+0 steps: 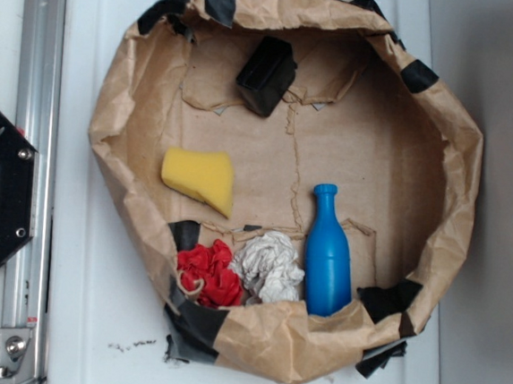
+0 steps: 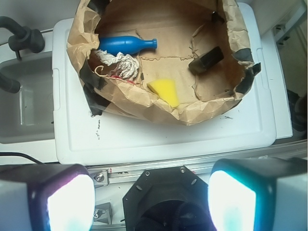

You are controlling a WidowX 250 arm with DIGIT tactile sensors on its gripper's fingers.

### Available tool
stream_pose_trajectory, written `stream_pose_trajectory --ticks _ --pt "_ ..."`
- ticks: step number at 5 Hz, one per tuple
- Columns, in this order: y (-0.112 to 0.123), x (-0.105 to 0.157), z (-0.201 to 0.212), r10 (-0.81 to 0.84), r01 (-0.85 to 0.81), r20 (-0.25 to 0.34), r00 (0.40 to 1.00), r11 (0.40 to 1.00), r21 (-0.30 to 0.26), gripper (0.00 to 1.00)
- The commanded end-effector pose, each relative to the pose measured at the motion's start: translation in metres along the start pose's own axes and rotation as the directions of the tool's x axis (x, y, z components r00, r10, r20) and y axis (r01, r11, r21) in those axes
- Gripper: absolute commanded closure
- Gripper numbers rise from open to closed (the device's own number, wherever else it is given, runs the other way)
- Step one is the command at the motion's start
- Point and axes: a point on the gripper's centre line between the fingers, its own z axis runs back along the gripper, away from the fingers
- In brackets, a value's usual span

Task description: Grab the black box.

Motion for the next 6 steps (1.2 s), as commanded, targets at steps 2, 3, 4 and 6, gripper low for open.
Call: stream_pose_trajectory --ticks 2,3,4,6 --pt "0.04 0.046 -0.051 0.224 -0.224 0.011 0.974 0.974 -0.034 0.0" --pt "0.066 0.085 -0.086 0.398 -0.399 0.059 0.915 0.917 0.012 0.0" --pt "0.08 0.117 -0.108 0.6 -0.602 0.057 0.798 0.798 0.025 0.0" --pt "0.056 0.111 -0.137 0.867 -0.858 0.072 0.492 0.47 0.205 0.0"
